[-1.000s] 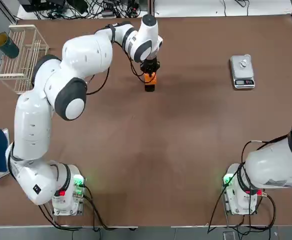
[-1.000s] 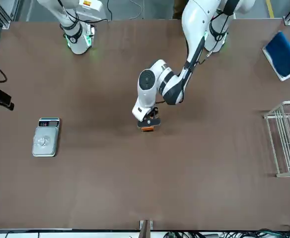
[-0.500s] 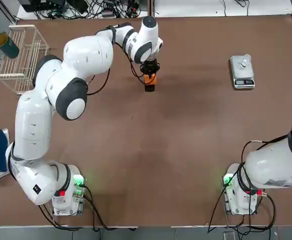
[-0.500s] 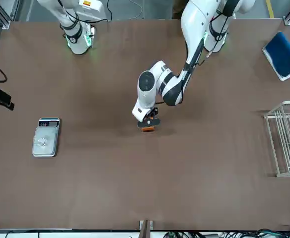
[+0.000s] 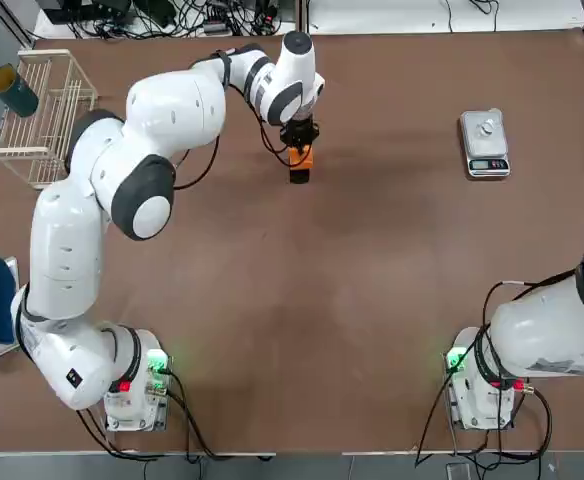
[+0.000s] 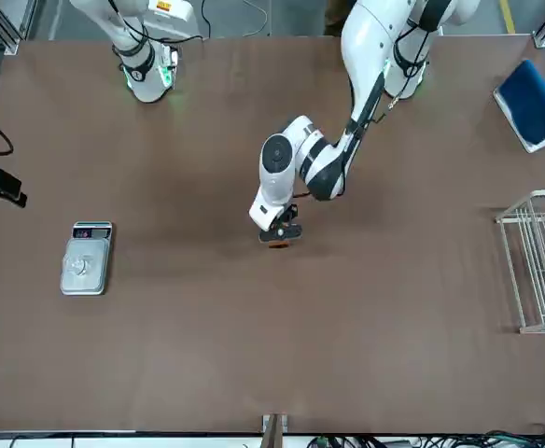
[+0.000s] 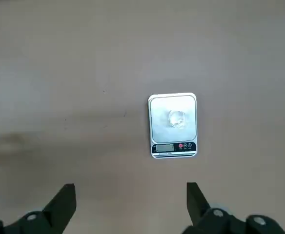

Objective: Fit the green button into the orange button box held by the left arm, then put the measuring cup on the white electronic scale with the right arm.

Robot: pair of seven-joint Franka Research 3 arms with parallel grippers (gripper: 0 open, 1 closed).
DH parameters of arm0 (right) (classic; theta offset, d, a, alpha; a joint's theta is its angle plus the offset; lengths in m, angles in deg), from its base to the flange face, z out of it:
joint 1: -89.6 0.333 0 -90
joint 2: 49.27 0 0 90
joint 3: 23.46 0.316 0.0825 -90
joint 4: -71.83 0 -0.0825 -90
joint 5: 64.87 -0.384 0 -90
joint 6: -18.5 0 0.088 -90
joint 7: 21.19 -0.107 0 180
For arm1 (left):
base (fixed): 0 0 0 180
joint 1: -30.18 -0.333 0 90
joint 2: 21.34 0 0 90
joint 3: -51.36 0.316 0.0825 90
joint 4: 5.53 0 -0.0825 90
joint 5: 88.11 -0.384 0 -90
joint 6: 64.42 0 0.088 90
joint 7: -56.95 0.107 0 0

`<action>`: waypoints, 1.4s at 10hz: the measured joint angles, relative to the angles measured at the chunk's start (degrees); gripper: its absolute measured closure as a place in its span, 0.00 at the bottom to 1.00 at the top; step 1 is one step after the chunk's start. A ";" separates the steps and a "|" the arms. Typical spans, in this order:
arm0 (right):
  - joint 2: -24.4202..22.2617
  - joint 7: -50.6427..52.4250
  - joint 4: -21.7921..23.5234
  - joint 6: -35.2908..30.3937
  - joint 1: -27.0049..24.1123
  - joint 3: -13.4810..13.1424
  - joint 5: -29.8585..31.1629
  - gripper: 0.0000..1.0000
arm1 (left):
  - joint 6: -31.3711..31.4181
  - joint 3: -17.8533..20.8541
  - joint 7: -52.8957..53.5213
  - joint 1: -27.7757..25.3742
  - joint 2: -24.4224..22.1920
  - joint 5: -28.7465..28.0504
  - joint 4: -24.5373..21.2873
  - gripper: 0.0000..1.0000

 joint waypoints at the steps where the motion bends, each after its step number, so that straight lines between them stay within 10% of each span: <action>1: 0.00 0.00 0.00 -0.01 0.00 0.00 0.00 0.00 | 0.35 0.00 0.00 0.00 0.00 -0.24 0.00 0.99; 14: 0.00 0.03 0.00 -0.11 0.00 0.08 0.00 0.00 | 1.37 0.08 0.28 -0.03 0.43 -0.96 -0.12 0.99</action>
